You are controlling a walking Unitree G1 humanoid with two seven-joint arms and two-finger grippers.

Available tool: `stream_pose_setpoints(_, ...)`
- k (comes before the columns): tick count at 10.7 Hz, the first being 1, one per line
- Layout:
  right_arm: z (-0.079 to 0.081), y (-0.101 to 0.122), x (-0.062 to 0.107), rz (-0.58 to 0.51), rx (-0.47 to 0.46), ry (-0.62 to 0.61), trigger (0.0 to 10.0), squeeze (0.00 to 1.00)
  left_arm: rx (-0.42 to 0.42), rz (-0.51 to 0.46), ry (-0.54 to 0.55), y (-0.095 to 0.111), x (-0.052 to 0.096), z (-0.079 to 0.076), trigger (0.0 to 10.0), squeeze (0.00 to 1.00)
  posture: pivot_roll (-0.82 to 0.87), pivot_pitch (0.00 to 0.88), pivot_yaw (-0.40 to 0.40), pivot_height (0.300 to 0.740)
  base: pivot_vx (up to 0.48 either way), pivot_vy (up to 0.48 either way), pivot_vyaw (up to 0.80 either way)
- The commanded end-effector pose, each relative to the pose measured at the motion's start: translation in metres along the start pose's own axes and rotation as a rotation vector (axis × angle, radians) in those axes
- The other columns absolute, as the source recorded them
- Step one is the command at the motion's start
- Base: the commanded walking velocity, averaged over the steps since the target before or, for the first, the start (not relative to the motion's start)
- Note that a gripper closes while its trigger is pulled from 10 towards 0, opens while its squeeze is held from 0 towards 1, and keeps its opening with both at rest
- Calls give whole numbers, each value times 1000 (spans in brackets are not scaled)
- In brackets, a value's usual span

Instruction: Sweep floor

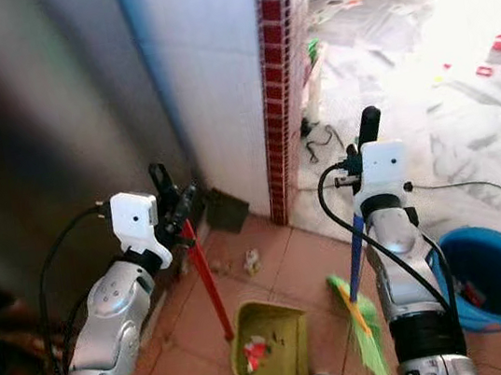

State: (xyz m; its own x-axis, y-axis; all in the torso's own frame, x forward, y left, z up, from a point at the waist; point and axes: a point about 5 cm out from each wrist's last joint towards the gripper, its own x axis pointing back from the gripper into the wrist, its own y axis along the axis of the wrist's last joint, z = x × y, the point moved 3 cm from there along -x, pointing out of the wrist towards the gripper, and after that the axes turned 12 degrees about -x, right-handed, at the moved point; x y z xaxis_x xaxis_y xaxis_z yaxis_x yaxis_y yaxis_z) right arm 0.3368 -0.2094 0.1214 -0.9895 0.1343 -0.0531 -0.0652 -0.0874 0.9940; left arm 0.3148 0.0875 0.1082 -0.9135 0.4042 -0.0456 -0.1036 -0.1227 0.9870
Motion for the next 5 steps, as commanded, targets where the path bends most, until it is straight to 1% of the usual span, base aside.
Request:
stream_pose_setpoints(1,1,2,-1,-8,-10,-1,10000,0,-5,-57,-8,14,-2,0,10000,0,-83,0,29,740,-240,0,0)
stream_pose_setpoints(3,0,2,-1,-6,-10,-1,10000,0,-4,-56,-12,14,-3,0,10000,0,-83,0,29,740,-242,0,0)
stream_pose_setpoints(5,0,2,-1,-6,-9,-2,10000,0,-5,-56,-14,15,-3,-1,10000,0,-85,0,32,740,0,0,0)
